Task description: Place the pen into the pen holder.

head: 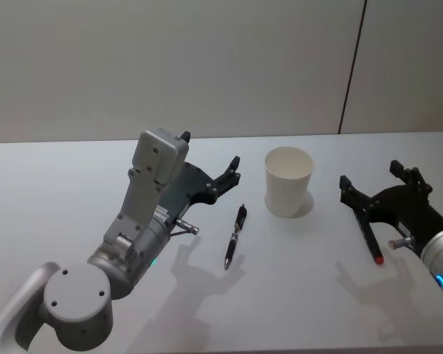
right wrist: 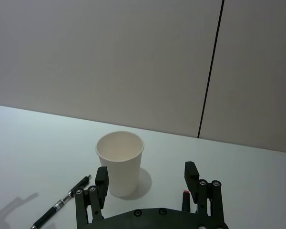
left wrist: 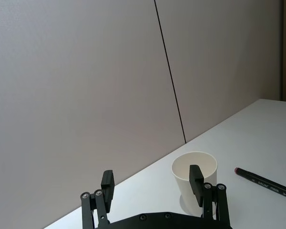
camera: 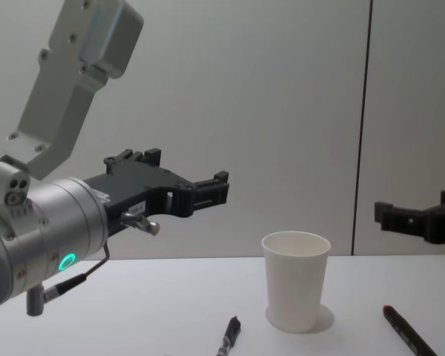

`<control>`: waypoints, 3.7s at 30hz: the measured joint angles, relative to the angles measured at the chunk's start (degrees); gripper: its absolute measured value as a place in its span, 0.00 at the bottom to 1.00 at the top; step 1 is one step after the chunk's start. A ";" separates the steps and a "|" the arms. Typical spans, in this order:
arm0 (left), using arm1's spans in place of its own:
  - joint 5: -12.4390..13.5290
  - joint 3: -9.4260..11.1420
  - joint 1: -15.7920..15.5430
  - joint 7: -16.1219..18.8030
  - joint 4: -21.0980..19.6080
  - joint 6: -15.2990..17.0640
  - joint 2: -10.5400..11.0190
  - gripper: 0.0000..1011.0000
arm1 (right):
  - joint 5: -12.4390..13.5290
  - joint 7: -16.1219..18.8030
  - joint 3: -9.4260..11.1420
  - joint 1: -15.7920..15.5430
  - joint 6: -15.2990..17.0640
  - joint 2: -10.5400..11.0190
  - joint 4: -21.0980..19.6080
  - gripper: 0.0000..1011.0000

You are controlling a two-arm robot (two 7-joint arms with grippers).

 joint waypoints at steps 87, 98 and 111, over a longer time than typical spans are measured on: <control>0.00 0.00 0.00 0.01 0.00 0.00 0.00 0.99 | -4.49 -2.07 0.96 33.40 30.29 -11.13 43.16 0.99; 0.00 0.00 0.00 0.01 0.00 0.00 0.00 0.99 | -5.73 -1.53 0.56 35.69 29.29 -11.96 47.12 0.99; 0.00 0.00 0.00 0.01 0.00 0.00 0.00 0.99 | -6.94 -1.08 0.16 37.31 28.10 -12.65 50.66 0.99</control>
